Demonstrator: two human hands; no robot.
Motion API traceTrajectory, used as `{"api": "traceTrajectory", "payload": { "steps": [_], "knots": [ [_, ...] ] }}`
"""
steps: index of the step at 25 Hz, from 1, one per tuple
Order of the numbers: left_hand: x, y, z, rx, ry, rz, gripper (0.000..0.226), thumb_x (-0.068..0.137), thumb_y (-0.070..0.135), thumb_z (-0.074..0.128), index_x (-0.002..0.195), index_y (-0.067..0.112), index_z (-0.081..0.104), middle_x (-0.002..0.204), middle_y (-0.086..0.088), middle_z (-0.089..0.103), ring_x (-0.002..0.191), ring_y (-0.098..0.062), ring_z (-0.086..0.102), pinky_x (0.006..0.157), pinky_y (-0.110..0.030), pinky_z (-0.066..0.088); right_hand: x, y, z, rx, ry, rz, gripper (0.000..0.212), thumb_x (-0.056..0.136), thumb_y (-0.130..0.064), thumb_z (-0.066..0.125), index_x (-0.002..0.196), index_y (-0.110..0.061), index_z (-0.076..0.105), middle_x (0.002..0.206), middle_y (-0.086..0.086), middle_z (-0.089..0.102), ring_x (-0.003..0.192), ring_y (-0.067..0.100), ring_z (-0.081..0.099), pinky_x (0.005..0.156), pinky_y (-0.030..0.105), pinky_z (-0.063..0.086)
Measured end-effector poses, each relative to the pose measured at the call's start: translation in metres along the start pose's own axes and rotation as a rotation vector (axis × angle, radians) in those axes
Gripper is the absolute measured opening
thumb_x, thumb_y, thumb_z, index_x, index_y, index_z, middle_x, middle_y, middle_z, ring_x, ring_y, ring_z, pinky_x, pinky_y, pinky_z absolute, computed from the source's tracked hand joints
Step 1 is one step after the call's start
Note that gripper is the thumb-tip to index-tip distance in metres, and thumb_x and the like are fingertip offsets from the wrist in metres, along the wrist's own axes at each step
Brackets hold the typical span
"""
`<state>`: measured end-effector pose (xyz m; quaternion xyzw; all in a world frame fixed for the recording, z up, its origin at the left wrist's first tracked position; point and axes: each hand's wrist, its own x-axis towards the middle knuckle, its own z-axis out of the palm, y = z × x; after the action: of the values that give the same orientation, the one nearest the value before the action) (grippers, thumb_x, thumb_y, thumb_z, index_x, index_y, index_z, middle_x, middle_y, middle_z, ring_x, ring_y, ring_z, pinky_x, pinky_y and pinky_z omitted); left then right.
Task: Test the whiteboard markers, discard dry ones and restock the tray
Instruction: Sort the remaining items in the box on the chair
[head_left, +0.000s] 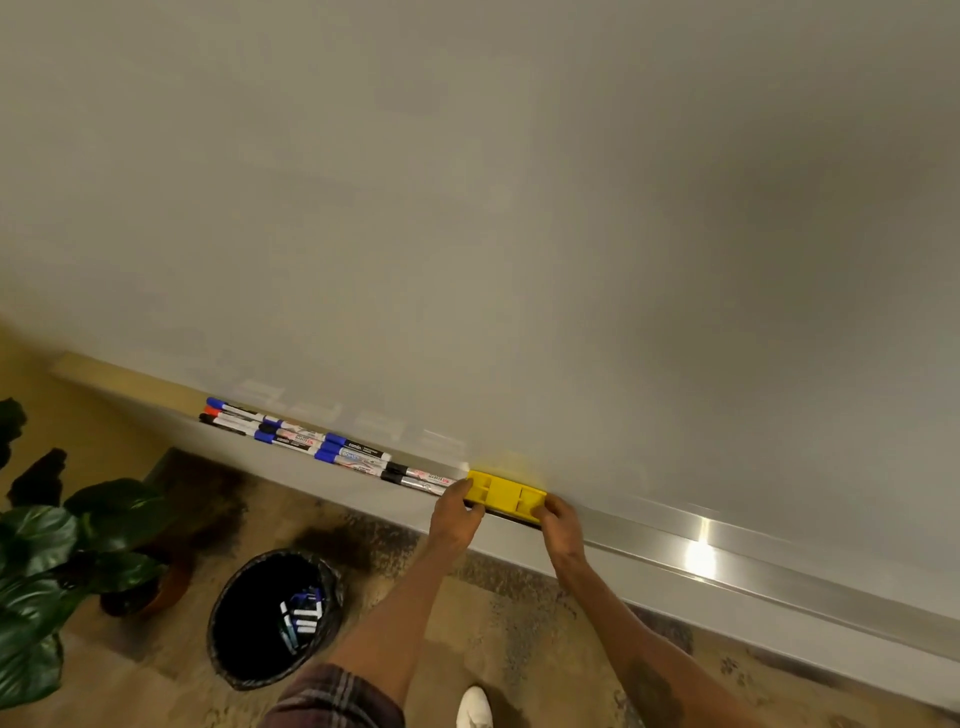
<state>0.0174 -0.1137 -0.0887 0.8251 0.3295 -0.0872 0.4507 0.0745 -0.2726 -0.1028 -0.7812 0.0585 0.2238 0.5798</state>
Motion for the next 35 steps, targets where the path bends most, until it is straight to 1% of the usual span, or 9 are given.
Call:
{"api": "traceTrajectory", "payload": {
  "steps": [3, 7, 11, 14, 18, 22, 25, 27, 35],
  "knots": [
    [0.006, -0.006, -0.004, 0.03, 0.011, 0.035, 0.043, 0.097, 0.012, 0.059, 0.14, 0.01, 0.053, 0.142, -0.009, 0.052, 0.123, -0.025, 0.054, 0.106, -0.031, 0.041, -0.002, -0.001, 0.004, -0.003, 0.042, -0.01, 0.018, 0.094, -0.001, 0.054, 0.094, -0.012, 0.069, 0.092, 0.008, 0.068, 0.09, 0.025, 0.063, 0.078, 0.028, 0.048],
    [0.005, -0.015, -0.011, 0.053, 0.023, 0.044, 0.044, 0.099, 0.01, 0.055, 0.142, 0.015, 0.051, 0.146, -0.007, 0.047, 0.132, -0.024, 0.047, 0.111, -0.031, 0.037, -0.007, -0.005, 0.011, -0.008, 0.031, -0.057, 0.021, 0.094, -0.001, 0.053, 0.095, -0.015, 0.069, 0.093, 0.006, 0.069, 0.087, 0.016, 0.062, 0.072, 0.015, 0.048],
    [0.005, -0.028, -0.017, 0.067, 0.022, 0.073, 0.049, 0.099, 0.005, 0.053, 0.146, 0.015, 0.046, 0.155, -0.003, 0.04, 0.142, -0.02, 0.036, 0.117, -0.029, 0.028, -0.009, -0.005, 0.02, -0.054, 0.031, -0.09, 0.017, 0.097, -0.012, 0.057, 0.101, -0.021, 0.07, 0.097, 0.001, 0.07, 0.09, 0.014, 0.064, 0.078, 0.019, 0.051],
    [0.003, -0.032, -0.018, 0.076, 0.022, 0.084, 0.048, 0.099, 0.006, 0.053, 0.147, 0.014, 0.046, 0.155, -0.003, 0.039, 0.143, -0.02, 0.035, 0.117, -0.029, 0.028, -0.013, -0.005, 0.019, -0.068, 0.02, -0.104, 0.017, 0.097, -0.012, 0.057, 0.108, -0.015, 0.07, 0.099, -0.001, 0.068, 0.091, 0.012, 0.063, 0.073, 0.009, 0.047],
    [-0.002, -0.03, -0.014, 0.118, 0.009, 0.127, 0.048, 0.1, 0.008, 0.053, 0.147, 0.014, 0.044, 0.157, -0.002, 0.036, 0.145, -0.02, 0.032, 0.117, -0.03, 0.027, -0.015, -0.002, 0.016, -0.147, 0.016, -0.128, 0.021, 0.098, -0.024, 0.059, 0.115, -0.016, 0.068, 0.11, 0.001, 0.068, 0.1, 0.017, 0.063, 0.089, 0.029, 0.051],
    [-0.012, -0.018, -0.004, 0.191, 0.019, 0.184, 0.047, 0.101, 0.012, 0.052, 0.147, 0.018, 0.044, 0.157, 0.0, 0.034, 0.144, -0.02, 0.031, 0.116, -0.03, 0.029, -0.017, 0.006, 0.006, -0.369, -0.02, -0.166, 0.026, 0.1, -0.026, 0.053, 0.121, -0.013, 0.062, 0.12, 0.007, 0.065, 0.112, 0.026, 0.06, 0.098, 0.038, 0.048],
    [-0.022, -0.002, 0.01, 0.225, 0.03, 0.267, 0.044, 0.102, 0.017, 0.051, 0.145, 0.016, 0.047, 0.156, -0.001, 0.038, 0.142, -0.021, 0.033, 0.115, -0.03, 0.029, -0.026, 0.004, -0.014, -0.534, -0.017, -0.166, 0.044, 0.101, -0.027, 0.049, 0.139, -0.007, 0.048, 0.145, 0.012, 0.048, 0.135, 0.032, 0.042, 0.114, 0.042, 0.033],
    [-0.033, 0.013, 0.027, 0.261, -0.003, 0.31, 0.044, 0.103, 0.022, 0.05, 0.147, 0.016, 0.046, 0.158, -0.001, 0.035, 0.144, -0.021, 0.031, 0.116, -0.032, 0.028, -0.038, 0.002, -0.036, -0.648, 0.025, -0.183, 0.051, 0.101, -0.027, 0.048, 0.147, -0.007, 0.04, 0.154, 0.013, 0.037, 0.142, 0.031, 0.031, 0.118, 0.041, 0.025],
    [-0.114, 0.076, 0.127, 0.558, -0.249, 0.418, 0.062, 0.104, 0.054, 0.025, 0.159, 0.027, 0.014, 0.167, 0.002, -0.002, 0.154, -0.021, -0.008, 0.122, -0.047, -0.001, -0.107, 0.04, -0.158, -0.888, 0.186, -0.169, 0.053, 0.104, -0.036, 0.033, 0.153, -0.016, 0.025, 0.162, 0.007, 0.021, 0.151, 0.025, 0.013, 0.122, 0.045, 0.011]
  ]
}}
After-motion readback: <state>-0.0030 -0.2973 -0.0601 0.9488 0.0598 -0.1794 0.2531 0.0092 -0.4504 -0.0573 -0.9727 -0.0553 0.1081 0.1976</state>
